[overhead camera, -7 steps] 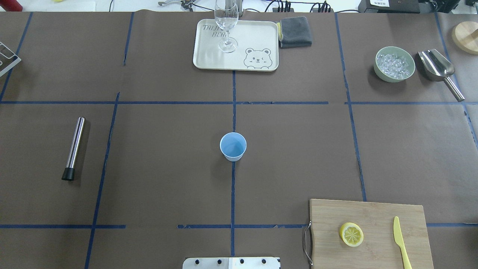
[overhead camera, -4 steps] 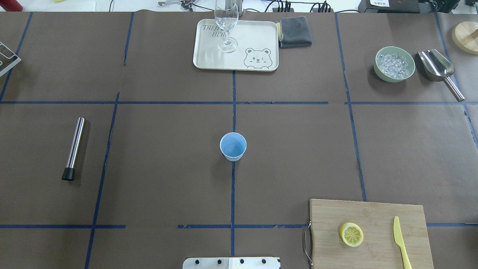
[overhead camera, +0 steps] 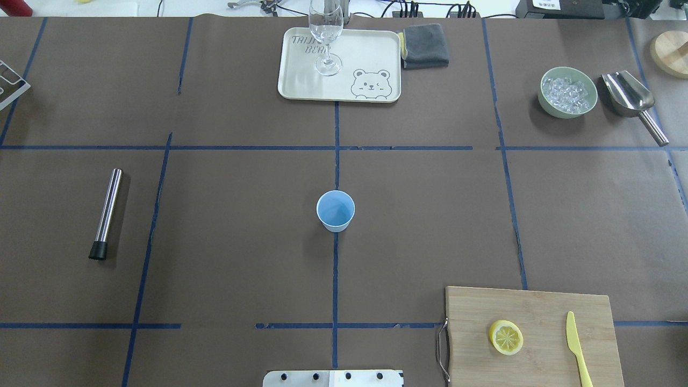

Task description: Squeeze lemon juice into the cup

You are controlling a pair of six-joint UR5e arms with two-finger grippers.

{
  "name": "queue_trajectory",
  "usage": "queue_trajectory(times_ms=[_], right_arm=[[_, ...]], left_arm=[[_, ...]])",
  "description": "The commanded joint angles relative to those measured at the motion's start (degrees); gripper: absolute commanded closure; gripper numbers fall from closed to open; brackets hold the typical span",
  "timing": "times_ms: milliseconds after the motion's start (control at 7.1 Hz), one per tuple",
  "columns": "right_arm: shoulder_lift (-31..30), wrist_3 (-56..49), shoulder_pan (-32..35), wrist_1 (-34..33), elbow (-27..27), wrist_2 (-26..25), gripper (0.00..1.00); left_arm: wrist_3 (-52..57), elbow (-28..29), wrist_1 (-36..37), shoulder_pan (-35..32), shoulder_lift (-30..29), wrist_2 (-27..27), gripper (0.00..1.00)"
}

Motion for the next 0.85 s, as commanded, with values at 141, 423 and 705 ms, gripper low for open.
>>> queue_trajectory(times_ms=[141, 423, 705], right_arm=[[-0.3, -0.2, -0.6, 3.4, 0.2, 0.4, 0.0], [0.2, 4.1, -2.5, 10.2, 0.9, 0.8, 0.0], [-0.7, 17.2, -10.8, 10.2, 9.7, 1.1, 0.0]], left_arm=[[0.0, -0.6, -0.2, -0.4, 0.3, 0.0, 0.0], [0.0, -1.0, -0.3, -0.5, 0.4, -0.1, 0.0], [0.0, -1.1, -0.4, -0.5, 0.4, -0.1, 0.0]])
